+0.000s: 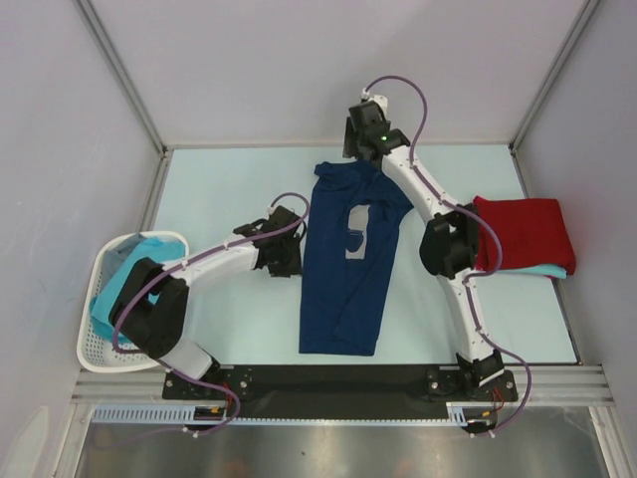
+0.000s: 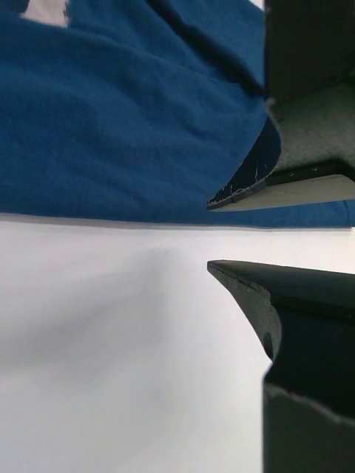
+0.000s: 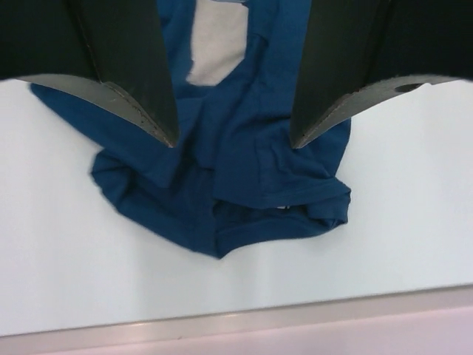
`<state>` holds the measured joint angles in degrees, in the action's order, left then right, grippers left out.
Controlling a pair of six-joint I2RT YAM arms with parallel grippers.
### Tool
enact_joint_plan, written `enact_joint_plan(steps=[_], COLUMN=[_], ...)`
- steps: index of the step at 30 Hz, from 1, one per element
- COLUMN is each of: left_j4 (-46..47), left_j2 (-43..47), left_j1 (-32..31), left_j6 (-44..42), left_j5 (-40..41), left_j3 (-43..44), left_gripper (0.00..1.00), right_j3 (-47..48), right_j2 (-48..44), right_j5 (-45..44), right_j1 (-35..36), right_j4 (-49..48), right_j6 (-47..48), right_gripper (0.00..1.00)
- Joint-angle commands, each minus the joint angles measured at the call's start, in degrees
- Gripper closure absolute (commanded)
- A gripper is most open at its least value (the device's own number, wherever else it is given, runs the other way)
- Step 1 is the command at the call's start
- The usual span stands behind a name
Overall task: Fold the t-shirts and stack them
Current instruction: Rotate the tshirt 95 degrees
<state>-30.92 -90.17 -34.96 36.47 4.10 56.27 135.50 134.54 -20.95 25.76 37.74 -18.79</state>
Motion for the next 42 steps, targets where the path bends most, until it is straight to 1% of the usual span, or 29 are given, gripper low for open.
enact_joint_plan(steps=[1,9,17,21,22,25,27,28,31,32,35,42], left_j4=[-0.3,-1.2,-1.3,-1.4,-1.4,-0.2,1.1,2.5,2.8,2.7,2.9,4.4], left_j2=[5.1,5.6,5.0,4.4,3.9,2.1,0.4,-2.3,-7.5,-10.4,-13.9,-12.0], left_j1=[-0.3,-0.3,-0.5,-0.5,-0.5,-0.8,-1.0,-1.1,-1.4,-1.6,-1.7,-1.7], left_j6=[-2.1,-2.8,-3.2,-3.4,-3.4,-3.6,-3.6,-3.4,-3.2,-2.9,-1.9,-1.3], left_j5=[-0.6,-0.4,-0.2,-0.2,-0.2,-0.3,-1.4,-1.6,-2.5,-2.8,-3.7,-3.7], left_j3=[0.2,-1.8,-2.0,-1.6,-1.2,0.2,1.7,2.5,7.6,8.7,11.2,10.3], left_gripper=[0.62,0.64,0.64,0.64,0.65,0.65,0.66,0.66,0.71,0.73,0.74,0.73], right_j3=[5.4,7.1,10.4,10.7,10.7,9.3,6.9,6.2,5.7,5.7,5.7,7.1], right_j2=[7.6,14.1,16.5,16.9,17.0,15.4,13.9,12.4,11.3,10.8,10.5,10.5], right_j5=[4.0,5.1,6.1,5.5,5.4,4.0,3.9,4.0,4.3,4.3,4.4,5.1], right_j1=[-0.1,0.1,-0.7,-0.1,-0.1,0.2,0.6,0.8,1.4,1.6,2.1,2.2], right_j4=[1.5,0.6,-0.1,0.1,0.2,0.7,0.1,-0.1,0.1,0.1,0.2,0.1], right_j6=[0.6,0.3,0.2,0.1,0.0,-0.3,0.0,0.2,0.1,0.1,0.1,-0.2], right_gripper=[0.34,0.35,0.37,0.43,0.45,0.49,0.49,0.49,0.48,0.47,0.47,0.47])
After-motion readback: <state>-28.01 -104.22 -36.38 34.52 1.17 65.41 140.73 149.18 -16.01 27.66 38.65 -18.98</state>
